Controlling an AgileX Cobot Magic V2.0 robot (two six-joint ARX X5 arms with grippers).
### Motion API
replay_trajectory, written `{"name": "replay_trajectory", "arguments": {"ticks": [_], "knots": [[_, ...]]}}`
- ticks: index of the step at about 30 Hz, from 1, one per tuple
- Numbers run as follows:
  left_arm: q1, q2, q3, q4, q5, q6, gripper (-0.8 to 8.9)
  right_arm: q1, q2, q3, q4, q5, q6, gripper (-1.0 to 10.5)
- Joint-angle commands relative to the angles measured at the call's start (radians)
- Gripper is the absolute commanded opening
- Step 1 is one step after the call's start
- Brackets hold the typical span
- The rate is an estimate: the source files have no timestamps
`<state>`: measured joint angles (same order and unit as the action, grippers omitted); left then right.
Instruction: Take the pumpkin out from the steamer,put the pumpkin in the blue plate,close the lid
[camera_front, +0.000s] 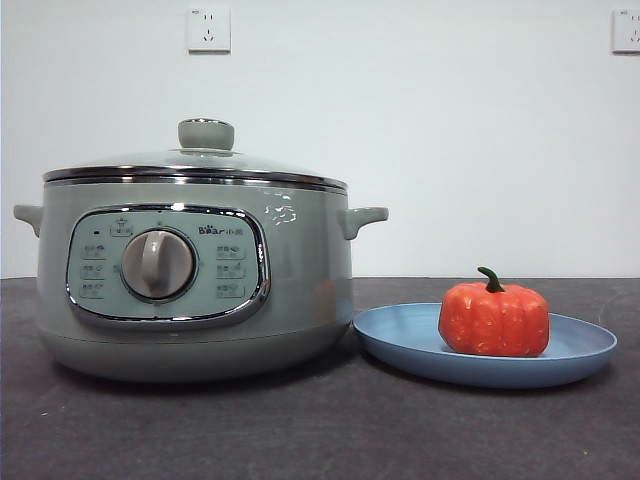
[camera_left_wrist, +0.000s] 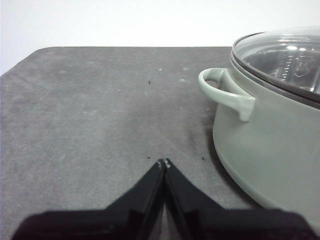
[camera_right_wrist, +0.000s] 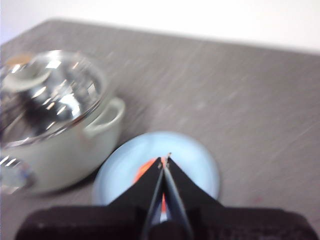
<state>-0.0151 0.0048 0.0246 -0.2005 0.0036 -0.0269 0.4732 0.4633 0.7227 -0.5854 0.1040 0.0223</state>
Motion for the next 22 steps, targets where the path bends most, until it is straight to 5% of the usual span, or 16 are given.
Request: {"name": "replay_trajectory", "arguments": {"ticks": [1,8,22], "knots": [[0.003,-0.003,-0.015,0.0,0.0,-0.005,-0.03,-0.125,-0.08,-0.072,0.07,-0.019,-0.058,0.0],[0.003,-0.003,-0.015,0.0,0.0,-0.005,-0.04,-0.345,-0.262,-0.357,0.278,-0.171,-0.058,0.0],[0.003,-0.003,-0.015,0.0,0.0,-0.005,-0.03,-0.369,-0.461,-0.699,0.431,-0.208,-0.019,0.0]]}}
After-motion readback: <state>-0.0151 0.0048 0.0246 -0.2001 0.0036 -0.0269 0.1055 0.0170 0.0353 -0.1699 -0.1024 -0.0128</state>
